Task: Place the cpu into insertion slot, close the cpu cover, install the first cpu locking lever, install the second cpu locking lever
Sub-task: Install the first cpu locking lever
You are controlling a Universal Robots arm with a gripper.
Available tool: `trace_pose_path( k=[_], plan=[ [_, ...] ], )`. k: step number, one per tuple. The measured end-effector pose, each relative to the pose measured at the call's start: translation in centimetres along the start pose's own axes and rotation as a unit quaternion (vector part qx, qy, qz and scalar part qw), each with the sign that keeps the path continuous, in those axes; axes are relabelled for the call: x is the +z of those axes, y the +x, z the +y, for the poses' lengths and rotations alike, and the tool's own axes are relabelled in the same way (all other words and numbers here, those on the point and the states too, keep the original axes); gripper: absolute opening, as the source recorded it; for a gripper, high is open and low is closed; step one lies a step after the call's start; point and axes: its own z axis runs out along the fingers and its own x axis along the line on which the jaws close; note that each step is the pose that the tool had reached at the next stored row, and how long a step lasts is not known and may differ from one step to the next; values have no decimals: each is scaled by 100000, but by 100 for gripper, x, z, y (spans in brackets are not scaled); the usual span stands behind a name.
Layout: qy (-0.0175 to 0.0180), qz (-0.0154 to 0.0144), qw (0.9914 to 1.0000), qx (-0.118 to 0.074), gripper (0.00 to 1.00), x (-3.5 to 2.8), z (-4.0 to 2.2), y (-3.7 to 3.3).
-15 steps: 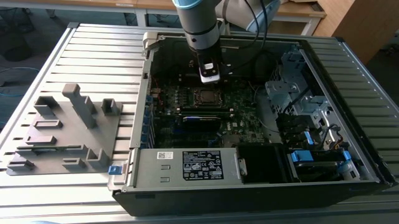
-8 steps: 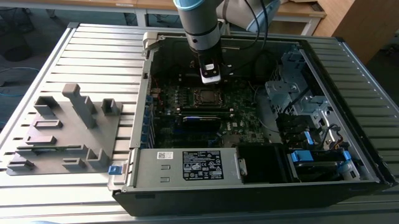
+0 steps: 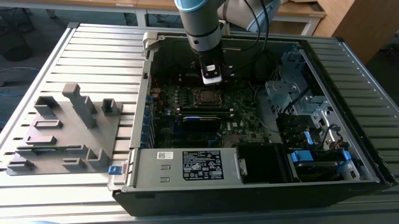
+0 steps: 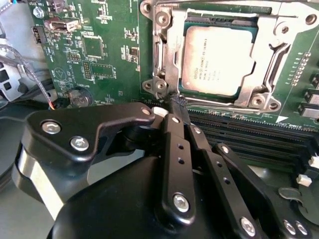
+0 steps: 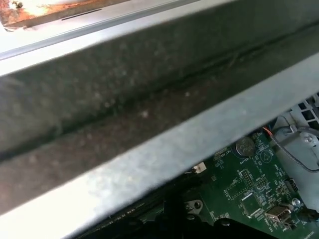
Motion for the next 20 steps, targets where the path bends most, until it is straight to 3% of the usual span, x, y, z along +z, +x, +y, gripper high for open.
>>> trace_pose_path(
  k=[5, 16, 20],
  plan=[
    [3, 53, 100000, 23, 11, -20, 7, -5],
    [37, 84, 100000, 14, 11, -324, 82, -71],
    [23, 79, 100000, 28, 11, -330, 84, -72]
  ],
)
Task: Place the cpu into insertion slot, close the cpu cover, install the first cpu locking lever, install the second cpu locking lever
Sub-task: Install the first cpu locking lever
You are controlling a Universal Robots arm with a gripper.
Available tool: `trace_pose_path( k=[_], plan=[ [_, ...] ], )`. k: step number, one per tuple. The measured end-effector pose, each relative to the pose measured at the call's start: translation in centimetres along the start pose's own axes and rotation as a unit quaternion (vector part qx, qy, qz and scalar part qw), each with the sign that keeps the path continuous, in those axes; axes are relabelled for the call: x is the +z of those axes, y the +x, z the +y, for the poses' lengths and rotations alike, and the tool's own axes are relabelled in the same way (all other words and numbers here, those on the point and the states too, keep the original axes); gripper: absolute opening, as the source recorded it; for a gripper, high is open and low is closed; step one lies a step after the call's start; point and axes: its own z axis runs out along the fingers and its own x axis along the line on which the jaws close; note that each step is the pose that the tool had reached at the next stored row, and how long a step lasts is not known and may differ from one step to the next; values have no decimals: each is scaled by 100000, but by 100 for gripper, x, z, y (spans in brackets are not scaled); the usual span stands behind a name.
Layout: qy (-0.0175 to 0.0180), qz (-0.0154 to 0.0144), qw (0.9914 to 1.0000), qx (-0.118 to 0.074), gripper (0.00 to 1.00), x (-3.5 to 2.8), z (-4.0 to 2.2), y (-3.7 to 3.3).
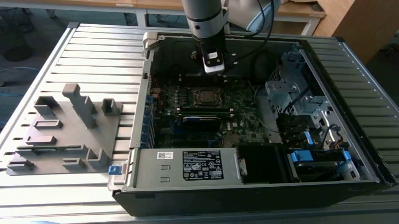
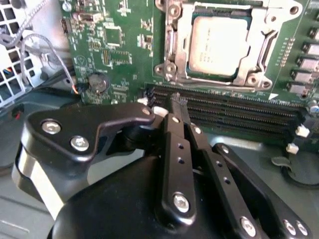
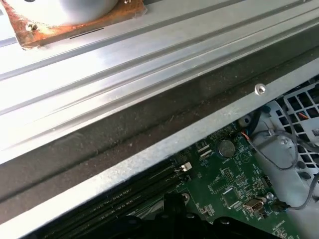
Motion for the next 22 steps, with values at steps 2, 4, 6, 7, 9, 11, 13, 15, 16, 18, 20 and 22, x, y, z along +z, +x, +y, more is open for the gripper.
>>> trace_pose_path(
  k=[2, 4, 6, 7, 9, 11, 13, 15, 16, 18, 20, 22],
  plan=[
    [16, -8, 100000, 2, 11, 0, 0, 0],
    [626, 111, 99998, -38, 11, -1, 0, 0],
    [2295, 524, 99972, -180, 11, -1, -1, 0],
    [3180, 686, 99947, -297, 11, -1, 0, 0],
    [5010, 953, 99868, -592, 11, 0, 1, -4],
    [6577, 1473, 99769, -800, 11, 5, 7, -16],
    [8543, 2074, 99607, -1079, 11, 8, 12, -28],
    [10374, 2757, 99414, -1316, 11, 13, 19, -42],
    [10855, 3207, 99348, -1342, 11, 17, 22, -51],
    [11009, 3494, 99322, -1335, 11, 24, 27, -63],
    [11017, 3537, 99318, -1453, 11, 27, 29, -68],
    [10921, 3713, 99309, -2170, 11, 29, 29, -68]
  ],
)
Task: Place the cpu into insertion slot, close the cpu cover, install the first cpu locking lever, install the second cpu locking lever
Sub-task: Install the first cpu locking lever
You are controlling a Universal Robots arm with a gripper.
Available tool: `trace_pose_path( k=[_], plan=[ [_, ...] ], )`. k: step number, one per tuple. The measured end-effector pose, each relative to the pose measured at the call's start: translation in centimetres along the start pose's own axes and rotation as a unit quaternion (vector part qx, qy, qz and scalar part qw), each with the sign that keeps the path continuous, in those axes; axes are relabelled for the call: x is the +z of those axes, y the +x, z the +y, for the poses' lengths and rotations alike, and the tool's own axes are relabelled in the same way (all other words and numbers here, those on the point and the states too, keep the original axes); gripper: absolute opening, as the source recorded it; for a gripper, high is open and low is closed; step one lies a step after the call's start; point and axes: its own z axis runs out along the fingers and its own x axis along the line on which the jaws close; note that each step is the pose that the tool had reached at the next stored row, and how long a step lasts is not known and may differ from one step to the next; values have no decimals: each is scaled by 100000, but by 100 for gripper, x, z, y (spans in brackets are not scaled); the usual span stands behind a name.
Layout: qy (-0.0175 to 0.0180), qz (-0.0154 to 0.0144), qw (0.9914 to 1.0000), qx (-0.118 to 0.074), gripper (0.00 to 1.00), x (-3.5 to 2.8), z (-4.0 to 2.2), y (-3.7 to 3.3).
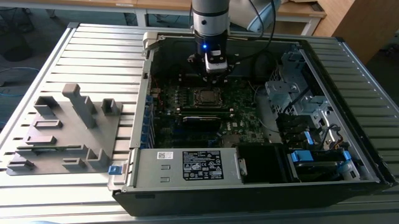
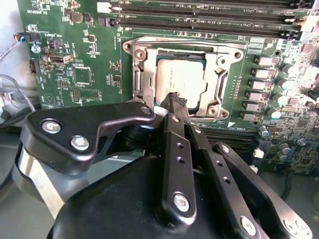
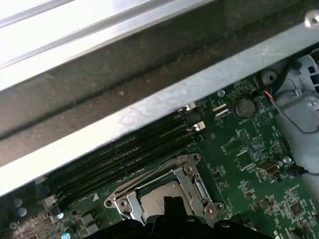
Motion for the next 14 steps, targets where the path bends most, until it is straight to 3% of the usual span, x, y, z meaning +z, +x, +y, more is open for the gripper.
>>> trace_pose_path(
  k=[5, 11, 14],
  plan=[
    [32, 724, 99970, -2330, 11, 2, -1, 0],
    [385, 2182, 99876, -4464, 11, 4, 0, -1],
    [297, 2962, 99813, -5336, 11, 5, 1, -3]
  ],
)
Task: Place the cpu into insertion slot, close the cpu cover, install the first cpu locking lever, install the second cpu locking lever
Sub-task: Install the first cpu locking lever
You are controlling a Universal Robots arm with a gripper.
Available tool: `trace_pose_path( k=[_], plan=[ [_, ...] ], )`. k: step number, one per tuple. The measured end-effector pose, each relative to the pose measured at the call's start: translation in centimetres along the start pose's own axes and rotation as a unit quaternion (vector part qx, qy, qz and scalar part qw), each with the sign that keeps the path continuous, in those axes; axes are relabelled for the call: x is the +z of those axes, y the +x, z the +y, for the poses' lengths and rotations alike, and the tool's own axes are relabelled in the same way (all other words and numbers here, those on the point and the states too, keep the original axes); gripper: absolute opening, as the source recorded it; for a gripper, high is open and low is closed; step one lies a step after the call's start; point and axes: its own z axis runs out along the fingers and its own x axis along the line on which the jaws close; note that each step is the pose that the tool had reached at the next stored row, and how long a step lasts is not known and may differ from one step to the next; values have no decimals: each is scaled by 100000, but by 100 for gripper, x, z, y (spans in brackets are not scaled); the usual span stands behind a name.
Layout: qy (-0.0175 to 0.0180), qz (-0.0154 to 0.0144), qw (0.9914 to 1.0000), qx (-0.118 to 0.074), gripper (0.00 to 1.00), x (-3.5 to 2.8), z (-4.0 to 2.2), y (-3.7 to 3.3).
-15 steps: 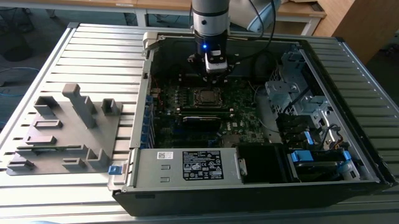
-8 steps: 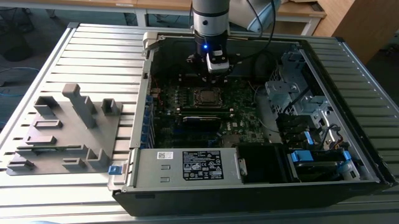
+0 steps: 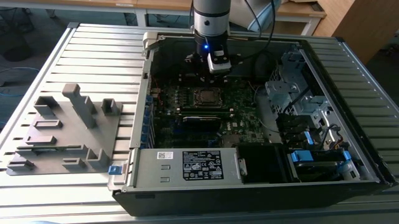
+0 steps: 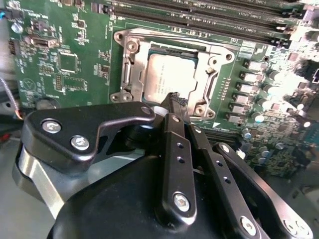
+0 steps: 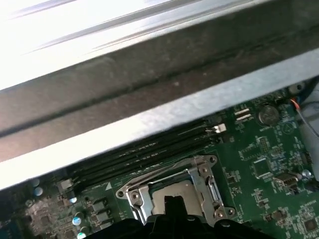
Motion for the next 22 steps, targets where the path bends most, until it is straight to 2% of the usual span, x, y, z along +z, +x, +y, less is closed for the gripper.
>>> trace_pose_path(
  k=[1, 2, 4, 5, 6, 9, 12, 15, 18, 22],
  plan=[
    [-320, 300, 99999, -196, 11, 0, 1, -1],
    [-1015, 616, 99993, -235, 11, 0, 1, -2],
    [-2773, 1253, 99954, -119, 11, 0, -3, -4],
    [-3489, 1512, 99928, -66, 11, 1, -9, -6],
    [-3841, 1636, 99913, -42, 11, 1, -16, -9],
    [-3913, 1777, 99908, -81, 11, 2, -29, -17],
    [-3774, 2238, 99901, -719, 11, 4, -26, -30],
    [-3839, 2355, 99877, -2087, 11, 10, -22, -39],
    [-3886, 2496, 99823, -3750, 11, 19, -21, -42],
    [-3867, 2928, 99717, -5741, 11, 32, -20, -45]
  ],
)
